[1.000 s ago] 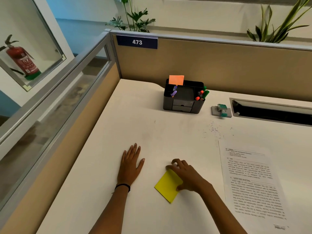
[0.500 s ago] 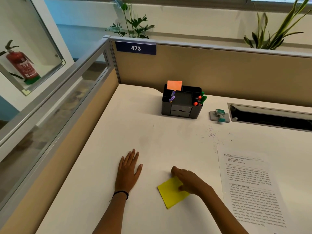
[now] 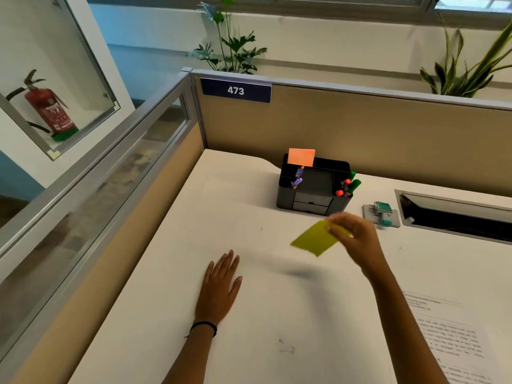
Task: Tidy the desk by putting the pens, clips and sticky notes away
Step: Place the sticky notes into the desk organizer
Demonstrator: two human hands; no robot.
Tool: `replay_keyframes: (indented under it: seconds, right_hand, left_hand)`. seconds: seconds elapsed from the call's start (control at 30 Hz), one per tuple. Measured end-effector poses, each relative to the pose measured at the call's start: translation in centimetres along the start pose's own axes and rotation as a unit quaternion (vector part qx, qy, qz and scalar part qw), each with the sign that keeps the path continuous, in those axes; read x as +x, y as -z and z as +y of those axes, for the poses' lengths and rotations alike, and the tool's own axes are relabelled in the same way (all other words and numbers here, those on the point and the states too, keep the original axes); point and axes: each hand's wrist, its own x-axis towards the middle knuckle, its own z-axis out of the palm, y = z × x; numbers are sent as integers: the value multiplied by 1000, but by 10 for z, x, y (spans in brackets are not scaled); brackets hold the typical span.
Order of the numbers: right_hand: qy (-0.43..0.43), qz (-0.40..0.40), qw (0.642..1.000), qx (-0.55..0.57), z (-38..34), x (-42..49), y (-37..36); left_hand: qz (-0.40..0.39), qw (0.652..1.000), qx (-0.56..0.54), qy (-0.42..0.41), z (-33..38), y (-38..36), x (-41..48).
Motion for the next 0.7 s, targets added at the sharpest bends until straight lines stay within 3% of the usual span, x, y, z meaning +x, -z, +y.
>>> replay_keyframes:
  seconds: [0.17,0.3,0.47,0.7]
  right_hand:
    - [95,182,979,15,-11,58,6]
    - [108,254,961,10,-15,98,-3]
    - [130,231,964,-35,-11,154,-21]
    - [159,102,971,-149,8,209,-44]
  left_hand:
    - [1,1000,3,-16,-7,-2,26]
    - [9,1000,-2,-26,-11,-2,44]
    - [9,1000,7,-26,-15,-5,56]
    - [11,1000,11,-25,-19,-11,59]
